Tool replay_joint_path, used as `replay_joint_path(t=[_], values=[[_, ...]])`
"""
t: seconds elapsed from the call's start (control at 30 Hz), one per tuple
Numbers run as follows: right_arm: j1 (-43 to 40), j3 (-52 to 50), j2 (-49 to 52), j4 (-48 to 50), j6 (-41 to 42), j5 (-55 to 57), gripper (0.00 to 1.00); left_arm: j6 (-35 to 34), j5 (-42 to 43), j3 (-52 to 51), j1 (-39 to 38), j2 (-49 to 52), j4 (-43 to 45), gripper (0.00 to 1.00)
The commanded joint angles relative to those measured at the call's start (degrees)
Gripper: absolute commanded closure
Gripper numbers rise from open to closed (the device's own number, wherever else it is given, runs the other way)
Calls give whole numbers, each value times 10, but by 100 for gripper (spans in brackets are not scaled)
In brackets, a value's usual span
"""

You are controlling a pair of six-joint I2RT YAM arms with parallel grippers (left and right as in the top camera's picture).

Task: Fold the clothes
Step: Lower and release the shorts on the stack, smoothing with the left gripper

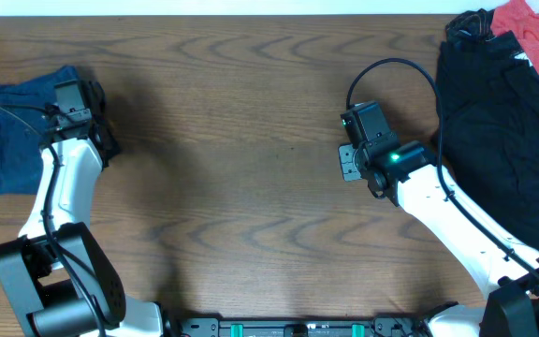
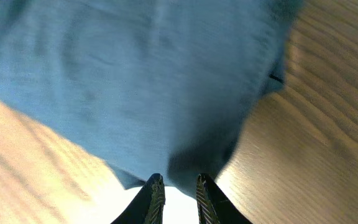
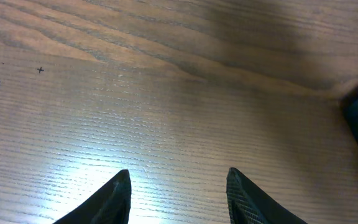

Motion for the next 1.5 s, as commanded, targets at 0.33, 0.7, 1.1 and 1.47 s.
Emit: replay_joint_path(t=[0.33,0.7,1.1,1.47], values=[[-5,1,-8,-1,-3,6,51,-10,104,2,0,2,-21,71],[-5,1,-8,-3,-3,6,51,-12,40,-5,0,15,-23,62],[-5,1,-8,-4,-3,6,51,-12,-14,-5,2,41,-12,70],[-5,1,-8,-6,-3,6,51,-2,-129,0,2,46,16,94]])
